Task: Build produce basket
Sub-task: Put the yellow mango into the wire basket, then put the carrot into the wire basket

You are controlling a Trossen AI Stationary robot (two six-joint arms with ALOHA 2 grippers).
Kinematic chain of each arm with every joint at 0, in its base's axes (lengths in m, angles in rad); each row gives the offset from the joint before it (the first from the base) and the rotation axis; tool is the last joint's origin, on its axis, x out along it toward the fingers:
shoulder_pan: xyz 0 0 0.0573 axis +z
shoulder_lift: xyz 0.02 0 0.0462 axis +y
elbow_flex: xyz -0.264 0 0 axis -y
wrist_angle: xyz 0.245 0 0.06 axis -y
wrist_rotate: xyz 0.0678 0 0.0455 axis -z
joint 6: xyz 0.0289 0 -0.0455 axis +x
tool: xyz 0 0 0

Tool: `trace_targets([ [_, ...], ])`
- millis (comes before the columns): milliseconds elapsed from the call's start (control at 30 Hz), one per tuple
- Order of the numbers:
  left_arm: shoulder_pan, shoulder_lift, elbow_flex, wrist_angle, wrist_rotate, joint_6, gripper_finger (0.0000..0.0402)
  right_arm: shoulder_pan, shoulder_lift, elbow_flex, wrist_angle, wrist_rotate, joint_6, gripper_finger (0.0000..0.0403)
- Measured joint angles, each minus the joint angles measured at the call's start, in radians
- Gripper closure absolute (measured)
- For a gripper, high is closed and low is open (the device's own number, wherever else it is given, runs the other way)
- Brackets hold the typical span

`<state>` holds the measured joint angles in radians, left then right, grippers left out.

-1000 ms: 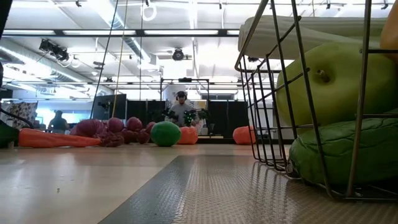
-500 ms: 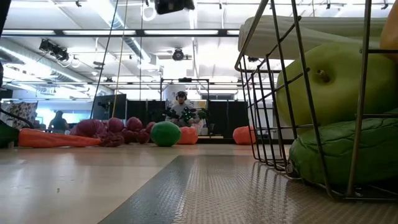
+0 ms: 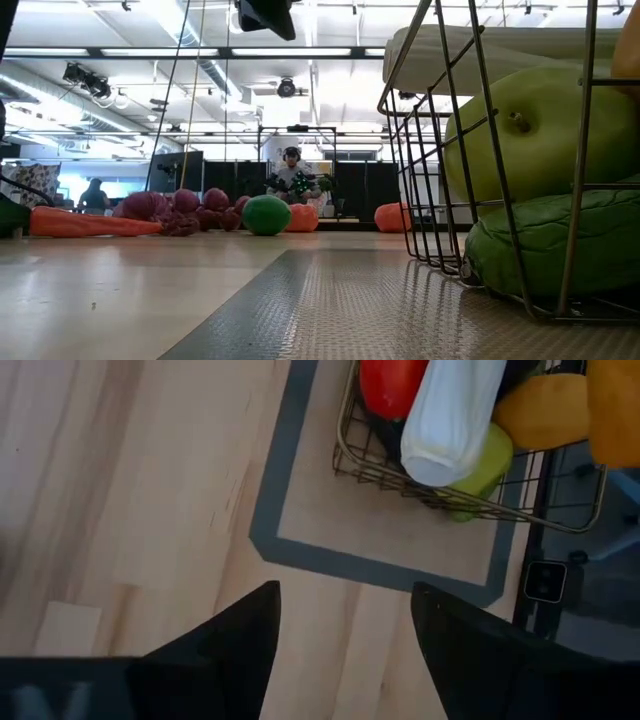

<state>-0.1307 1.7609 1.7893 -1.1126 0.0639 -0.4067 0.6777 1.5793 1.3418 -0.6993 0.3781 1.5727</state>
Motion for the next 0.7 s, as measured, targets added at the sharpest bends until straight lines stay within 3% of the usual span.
trace_targets([
  [200,0.0,0.0,0.0,0.0,0.0,0.001,0.017,-0.001,0.057,0.0,0.013,-0.05,0.078,0.011],
  [567,0.0,0.002,0.0,-0.018,0.0,0.047,0.0173,-0.001,0.051,0.0,-0.013,-0.029,0.138,0.0009],
  [700,-0.001,0.002,0.0,-0.1,-0.093,0.079,0.0173,-0.002,0.05,0.0,-0.017,-0.061,0.108,0.0014],
])
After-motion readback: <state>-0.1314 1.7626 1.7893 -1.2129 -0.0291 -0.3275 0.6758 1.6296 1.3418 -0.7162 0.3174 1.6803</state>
